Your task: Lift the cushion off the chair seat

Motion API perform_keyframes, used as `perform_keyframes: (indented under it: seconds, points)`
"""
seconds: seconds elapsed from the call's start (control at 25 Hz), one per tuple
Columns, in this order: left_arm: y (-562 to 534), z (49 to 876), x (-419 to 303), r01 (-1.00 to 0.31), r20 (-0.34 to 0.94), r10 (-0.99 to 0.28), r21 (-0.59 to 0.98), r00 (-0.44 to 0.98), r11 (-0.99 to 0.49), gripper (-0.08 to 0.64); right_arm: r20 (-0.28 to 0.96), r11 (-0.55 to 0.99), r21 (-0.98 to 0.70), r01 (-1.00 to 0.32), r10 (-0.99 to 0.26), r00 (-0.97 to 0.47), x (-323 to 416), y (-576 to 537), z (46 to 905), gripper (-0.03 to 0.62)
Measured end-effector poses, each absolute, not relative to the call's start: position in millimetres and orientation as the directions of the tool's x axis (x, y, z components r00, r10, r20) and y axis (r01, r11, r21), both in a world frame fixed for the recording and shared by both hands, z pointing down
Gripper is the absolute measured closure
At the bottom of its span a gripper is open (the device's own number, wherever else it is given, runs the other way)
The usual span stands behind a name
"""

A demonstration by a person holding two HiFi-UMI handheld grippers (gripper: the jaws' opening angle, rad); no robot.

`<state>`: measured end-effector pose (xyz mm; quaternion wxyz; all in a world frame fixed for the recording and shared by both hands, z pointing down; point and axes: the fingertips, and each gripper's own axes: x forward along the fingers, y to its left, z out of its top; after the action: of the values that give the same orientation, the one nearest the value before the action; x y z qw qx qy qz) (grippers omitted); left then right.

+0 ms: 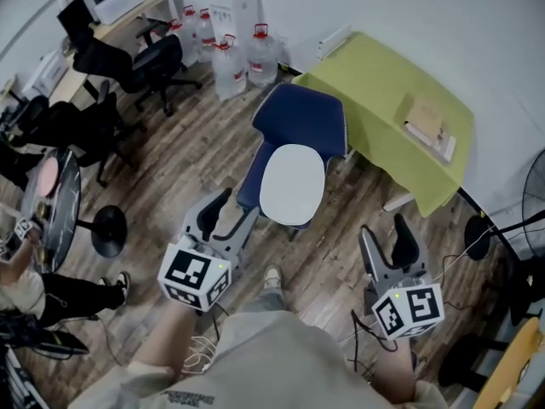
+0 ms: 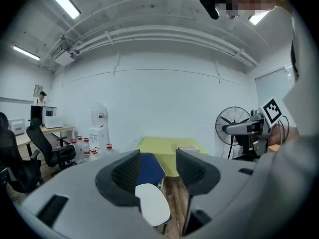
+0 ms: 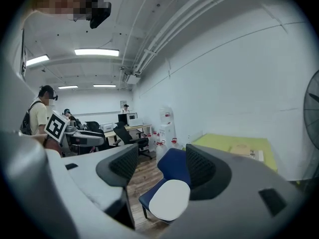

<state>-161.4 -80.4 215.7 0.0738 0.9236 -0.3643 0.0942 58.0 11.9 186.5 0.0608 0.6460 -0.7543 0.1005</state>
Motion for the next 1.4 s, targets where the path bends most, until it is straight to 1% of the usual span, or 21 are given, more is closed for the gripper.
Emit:
perform_keyframes:
  seconds: [0.28,0.52,0.76,1.08,1.28,1.4]
  points:
    - [-156.9,253.9,-165.1,-0.687,0.282,-0.640,0.110,0.715,-0.718,0.333,0.296,0.133,-0.087,-0.987,-0.943,-0.153,58.5,-66.5,221.0,0.295]
    - [-225.6,269.4,-140.5,-0.706,0.317,-0.649,0.108,0.692,-0.700,0.330,0.326,0.127,-0.108,-0.986,-0.932,-0.156,95.9,-140.7,236.3,0.293]
    - [-242.7,289.9,-128.3,-0.701,0.358,-0.628,0.119,0.691,-0.703,0.311,0.344,0.121,-0.131,-0.984,-0.926,-0.159,111.8,-163.1,252.7,0.293]
    - [-282.2,321.1,-78.4,-0.762,0.410,-0.666,0.127,0.623,-0.634,0.305,0.382,0.216,-0.175,-0.961,-0.884,-0.268,163.7,-228.0,293.0,0.290]
    - [-328.5,349.4,-50.7,-0.800,0.451,-0.693,0.086,0.562,-0.593,0.298,0.426,0.286,-0.216,-0.934,-0.833,-0.354,192.9,-280.8,337.4,0.287]
    - [-350.8,367.8,-36.6,-0.809,0.453,-0.697,0.101,0.556,-0.580,0.295,0.453,0.308,-0.249,-0.918,-0.801,-0.392,201.5,-306.0,367.9,0.282]
